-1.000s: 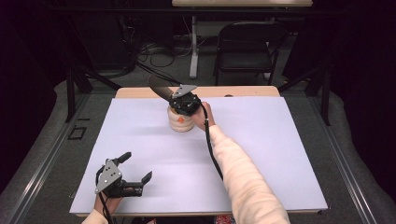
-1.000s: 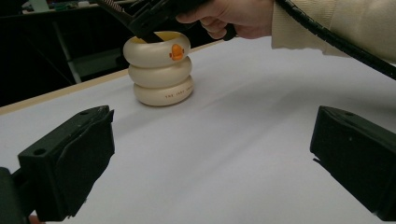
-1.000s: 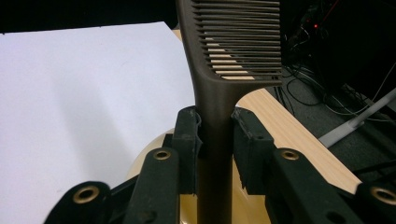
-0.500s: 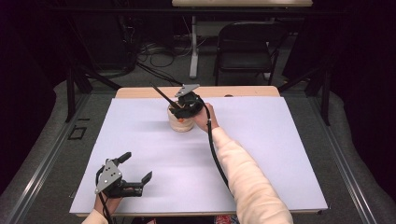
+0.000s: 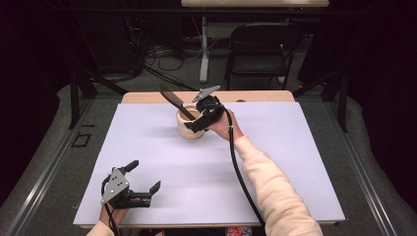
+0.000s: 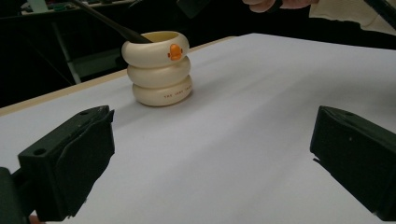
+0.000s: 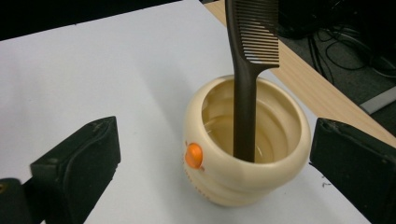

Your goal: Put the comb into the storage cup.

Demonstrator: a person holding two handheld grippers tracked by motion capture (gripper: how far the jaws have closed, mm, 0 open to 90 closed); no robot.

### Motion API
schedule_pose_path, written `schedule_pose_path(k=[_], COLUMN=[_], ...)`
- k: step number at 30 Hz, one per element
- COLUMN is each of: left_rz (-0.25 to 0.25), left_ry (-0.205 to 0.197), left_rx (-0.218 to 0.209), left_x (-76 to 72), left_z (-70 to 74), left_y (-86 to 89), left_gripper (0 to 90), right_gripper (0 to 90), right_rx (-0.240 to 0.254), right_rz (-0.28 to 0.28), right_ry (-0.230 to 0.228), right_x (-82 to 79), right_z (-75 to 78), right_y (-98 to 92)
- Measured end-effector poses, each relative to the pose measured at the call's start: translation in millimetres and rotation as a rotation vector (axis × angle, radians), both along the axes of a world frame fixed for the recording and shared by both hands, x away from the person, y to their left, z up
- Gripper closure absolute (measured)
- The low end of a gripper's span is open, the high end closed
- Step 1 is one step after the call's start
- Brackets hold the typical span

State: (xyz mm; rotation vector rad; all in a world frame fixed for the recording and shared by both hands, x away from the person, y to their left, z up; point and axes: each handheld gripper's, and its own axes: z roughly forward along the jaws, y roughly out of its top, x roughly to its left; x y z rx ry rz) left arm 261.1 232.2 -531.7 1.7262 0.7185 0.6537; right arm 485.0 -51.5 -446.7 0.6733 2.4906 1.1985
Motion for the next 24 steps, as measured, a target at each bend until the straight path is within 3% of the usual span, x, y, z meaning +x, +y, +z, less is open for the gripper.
schedule_pose_path(k=[7, 14, 24], left_rz=[0.003, 0.002, 0.002], left_ry=[0.005, 0.004, 0.003], left_rx=[-0.001, 0.002, 0.005], left_x=[0.5, 0.5, 0.8], left_z=[-0.7, -0.6, -0.5], left_y=[-0.2, -0.4, -0.7], left_gripper=[0.1, 0.1, 0.1], right_gripper=[0.0, 0.0, 0.0], right_rx=[-0.016, -0.002, -0.015], right_rz=[0.014, 0.018, 0.017], right_ry=[0.035, 0.072, 0.112], right_x=[-11.7, -22.2, -36.1], right_z=[2.0, -0.4, -12.4], right_y=[-16.0, -36.5, -61.6])
